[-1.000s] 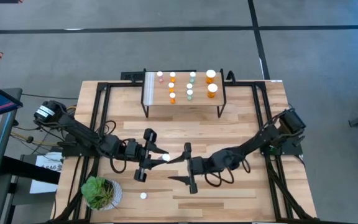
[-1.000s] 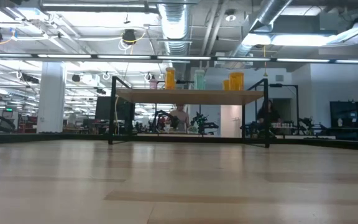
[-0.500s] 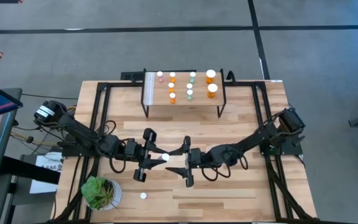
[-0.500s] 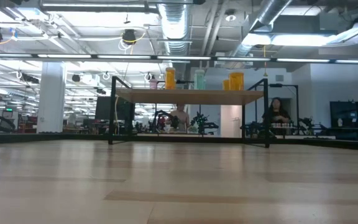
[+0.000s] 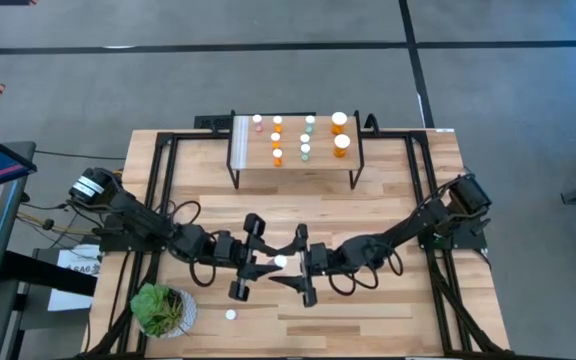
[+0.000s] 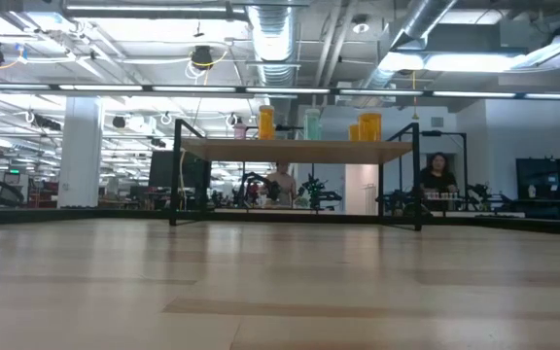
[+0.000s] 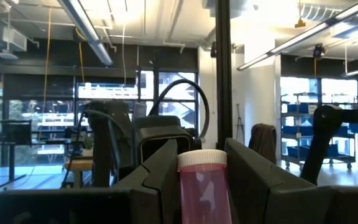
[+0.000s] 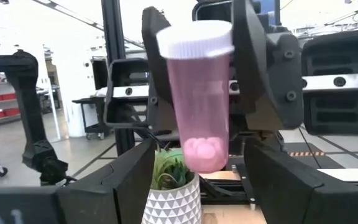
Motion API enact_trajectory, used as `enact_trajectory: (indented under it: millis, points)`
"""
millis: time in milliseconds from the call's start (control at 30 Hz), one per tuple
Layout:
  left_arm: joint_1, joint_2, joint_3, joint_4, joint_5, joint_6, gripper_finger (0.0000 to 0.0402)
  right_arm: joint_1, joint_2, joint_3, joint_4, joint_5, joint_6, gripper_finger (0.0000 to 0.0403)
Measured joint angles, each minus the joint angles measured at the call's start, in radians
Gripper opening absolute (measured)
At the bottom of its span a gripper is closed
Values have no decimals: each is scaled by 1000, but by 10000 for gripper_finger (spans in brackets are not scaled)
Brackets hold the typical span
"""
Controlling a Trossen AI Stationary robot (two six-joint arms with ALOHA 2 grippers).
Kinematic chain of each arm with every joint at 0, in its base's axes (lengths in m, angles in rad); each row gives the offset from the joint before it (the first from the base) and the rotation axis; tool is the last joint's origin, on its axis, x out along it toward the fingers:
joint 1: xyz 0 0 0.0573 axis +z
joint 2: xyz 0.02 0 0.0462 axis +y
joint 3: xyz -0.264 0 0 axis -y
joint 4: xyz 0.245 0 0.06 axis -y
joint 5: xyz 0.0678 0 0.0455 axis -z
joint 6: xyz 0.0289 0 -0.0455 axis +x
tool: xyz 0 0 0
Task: Pick and place medicine bottles onto shelf by color
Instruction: Put the top small pink pill bottle on the shelf aligned with the other small pink pill bottle
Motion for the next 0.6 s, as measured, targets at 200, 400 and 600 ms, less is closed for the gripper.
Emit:
enact_trajectory:
  millis: [200, 400, 600]
  points:
    - [-1, 0, 0, -7, -6, 0, 101, 0, 0, 0, 6, -2, -8, 270]
    - [-1, 0, 0, -16, -8, -2, 101, -1, 0, 0, 12, -2, -8, 245]
    - [-2, 0, 0, -17, -8, -6, 101, -1, 0, 0, 15, -2, -7, 169]
